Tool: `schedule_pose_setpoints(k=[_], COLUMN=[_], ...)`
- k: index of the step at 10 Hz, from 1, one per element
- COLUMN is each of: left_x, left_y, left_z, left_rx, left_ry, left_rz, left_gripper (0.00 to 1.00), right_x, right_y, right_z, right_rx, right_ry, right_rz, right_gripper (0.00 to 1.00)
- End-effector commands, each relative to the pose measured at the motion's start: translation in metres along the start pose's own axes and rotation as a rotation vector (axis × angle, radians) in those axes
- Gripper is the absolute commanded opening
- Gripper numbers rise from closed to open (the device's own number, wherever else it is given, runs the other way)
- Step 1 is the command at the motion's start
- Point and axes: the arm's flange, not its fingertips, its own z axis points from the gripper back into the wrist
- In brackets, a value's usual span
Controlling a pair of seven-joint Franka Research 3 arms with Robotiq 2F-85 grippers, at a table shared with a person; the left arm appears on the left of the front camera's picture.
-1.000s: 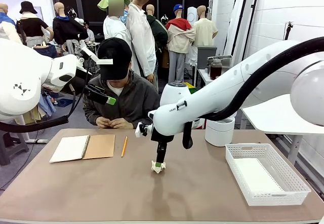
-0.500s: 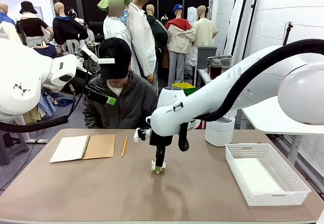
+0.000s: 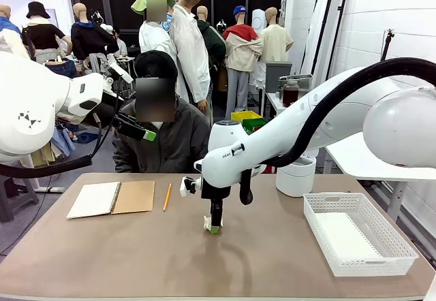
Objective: Sort the paper based on its condition.
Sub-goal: If a person hands you a paper, place it in the Organizing basket , and if it's crumpled, put it in the Trash can.
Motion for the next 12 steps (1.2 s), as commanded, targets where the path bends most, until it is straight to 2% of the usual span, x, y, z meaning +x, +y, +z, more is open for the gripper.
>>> schedule_pose_setpoints(k=[1, 5, 6, 7, 9, 10, 12], left_x=[-0.002, -0.002, -0.002, -0.002, -0.002, -0.002, -0.002], left_y=[0.001, 0.001, 0.001, 0.001, 0.001, 0.001, 0.001], left_z=[-0.001, -0.001, -0.001, -0.001, -0.001, -0.001, -0.001], left_rx=[-0.004, -0.004, -0.004, -0.004, -0.004, -0.004, -0.004], left_ry=[0.004, 0.004, 0.004, 0.004, 0.004, 0.004, 0.004], left_rz=[-0.01, -0.01, -0.01, -0.01, -0.01, -0.01, -0.01], left_gripper=[1.0, 1.0, 1.0, 1.0, 1.0, 1.0, 1.0], right_x=[0.007, 0.009, 0.008, 0.008, 0.008, 0.008, 0.007], right_y=[-0.005, -0.011, -0.012, -0.013, -0.014, -0.014, -0.014], right_z=[-0.002, -0.012, -0.014, -0.015, -0.016, -0.016, -0.017], right_rx=[0.01, 0.045, 0.045, 0.041, 0.05, 0.052, 0.057], right_ry=[0.019, 0.015, 0.019, 0.026, 0.028, 0.025, 0.003], right_rz=[-0.007, 0.001, -0.006, -0.01, -0.019, -0.02, -0.018], right_gripper=[1.0, 1.0, 0.92, 0.78, 0.78, 0.62, 0.23])
